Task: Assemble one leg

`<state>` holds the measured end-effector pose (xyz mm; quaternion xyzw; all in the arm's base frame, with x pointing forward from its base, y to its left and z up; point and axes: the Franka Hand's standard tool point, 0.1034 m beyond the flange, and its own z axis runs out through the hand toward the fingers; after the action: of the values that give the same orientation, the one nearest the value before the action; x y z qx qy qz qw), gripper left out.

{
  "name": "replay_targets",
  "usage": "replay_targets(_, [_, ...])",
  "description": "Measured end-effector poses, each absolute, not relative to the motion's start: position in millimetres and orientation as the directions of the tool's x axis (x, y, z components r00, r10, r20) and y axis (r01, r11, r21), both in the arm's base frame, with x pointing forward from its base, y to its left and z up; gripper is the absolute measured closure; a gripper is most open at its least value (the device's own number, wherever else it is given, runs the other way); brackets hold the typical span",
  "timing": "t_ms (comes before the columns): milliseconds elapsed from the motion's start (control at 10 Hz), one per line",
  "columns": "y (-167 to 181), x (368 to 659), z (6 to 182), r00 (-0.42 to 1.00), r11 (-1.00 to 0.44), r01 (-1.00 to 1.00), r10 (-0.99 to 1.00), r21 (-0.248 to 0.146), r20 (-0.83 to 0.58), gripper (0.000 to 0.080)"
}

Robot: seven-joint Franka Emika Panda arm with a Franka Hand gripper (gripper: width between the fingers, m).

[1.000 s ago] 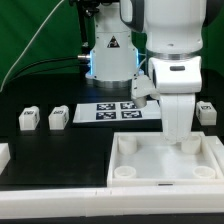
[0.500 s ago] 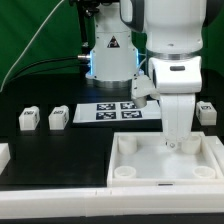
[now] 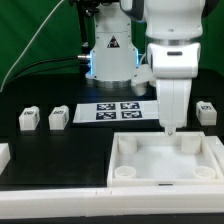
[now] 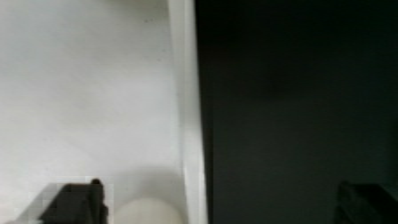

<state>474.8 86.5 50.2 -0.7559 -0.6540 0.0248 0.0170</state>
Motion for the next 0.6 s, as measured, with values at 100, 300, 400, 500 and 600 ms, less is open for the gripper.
replay_targets(100, [86.0, 471.0, 58.6, 0.167, -0.168, 0.984, 0.986, -0.055, -0.023, 0.0151])
replay_targets(300, [83.9, 463.5, 62.1, 0.226, -0.227, 0.972, 0.974, -0.054, -0.030, 0.0151])
replay_targets(400, [84.0, 463.7, 60.6, 0.249, -0.250, 0.967, 0.968, -0.055, -0.031, 0.0151])
replay_targets(500, [84.3, 463.6, 60.6, 0.316, -0.318, 0.947, 0.948, -0.054, -0.034, 0.0151])
replay_targets(600, [84.7, 463.5, 60.5, 0.433, -0.434, 0.899, 0.901, -0.050, -0.040, 0.0151])
